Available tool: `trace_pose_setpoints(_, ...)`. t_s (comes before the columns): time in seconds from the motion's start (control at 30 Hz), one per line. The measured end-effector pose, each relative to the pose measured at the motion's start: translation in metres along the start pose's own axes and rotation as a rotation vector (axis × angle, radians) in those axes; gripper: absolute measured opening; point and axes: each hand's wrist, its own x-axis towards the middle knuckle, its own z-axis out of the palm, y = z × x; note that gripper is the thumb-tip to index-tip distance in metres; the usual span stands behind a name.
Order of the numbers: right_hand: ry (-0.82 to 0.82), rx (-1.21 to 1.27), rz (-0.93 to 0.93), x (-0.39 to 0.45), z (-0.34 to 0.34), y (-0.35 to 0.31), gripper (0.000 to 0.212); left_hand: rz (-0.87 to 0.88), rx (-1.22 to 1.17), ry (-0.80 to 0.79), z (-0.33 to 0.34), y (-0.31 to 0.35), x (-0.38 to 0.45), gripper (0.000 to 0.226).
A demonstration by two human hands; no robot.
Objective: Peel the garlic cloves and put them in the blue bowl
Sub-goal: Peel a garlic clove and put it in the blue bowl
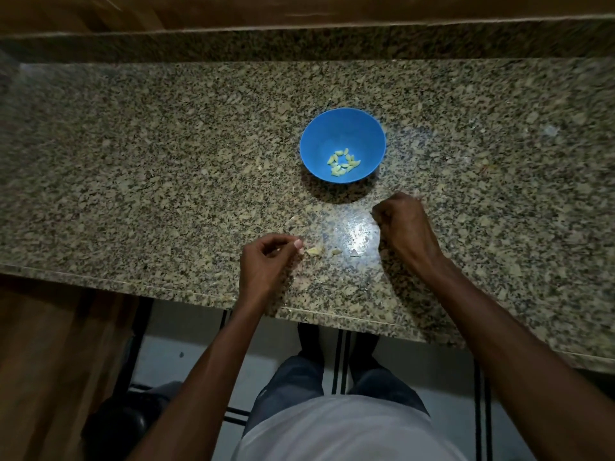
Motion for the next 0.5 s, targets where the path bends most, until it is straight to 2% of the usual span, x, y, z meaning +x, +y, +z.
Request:
trace_pose_setpoints(0.1, 0.100, 0.090, 0.034, -0.017, -0.003, -0.013, 0.018, 0.056, 0.109, 0.011, -0.003, -0.006, 0.011, 0.008)
trace_pose_setpoints(0.23, 0.062, 0.187, 0.094, -0.037, 0.004, -0.033, 0.022, 0.077, 0.206, 0.003, -0.009, -0.011, 0.025, 0.008)
trace_pose_setpoints(0.4, -0.168, 0.170, -0.049, -0.045, 0.032, -0.061, 0.035, 0.139, 0.323, -0.088, -0.020, -0.017, 0.040, 0.006)
trace_pose_setpoints(0.5, -0.189, 0.097, -0.114, -0.046, 0.049, -0.082, 0.030, 0.192, 0.357, -0.132, -0.023, -0.023, 0.043, 0.008)
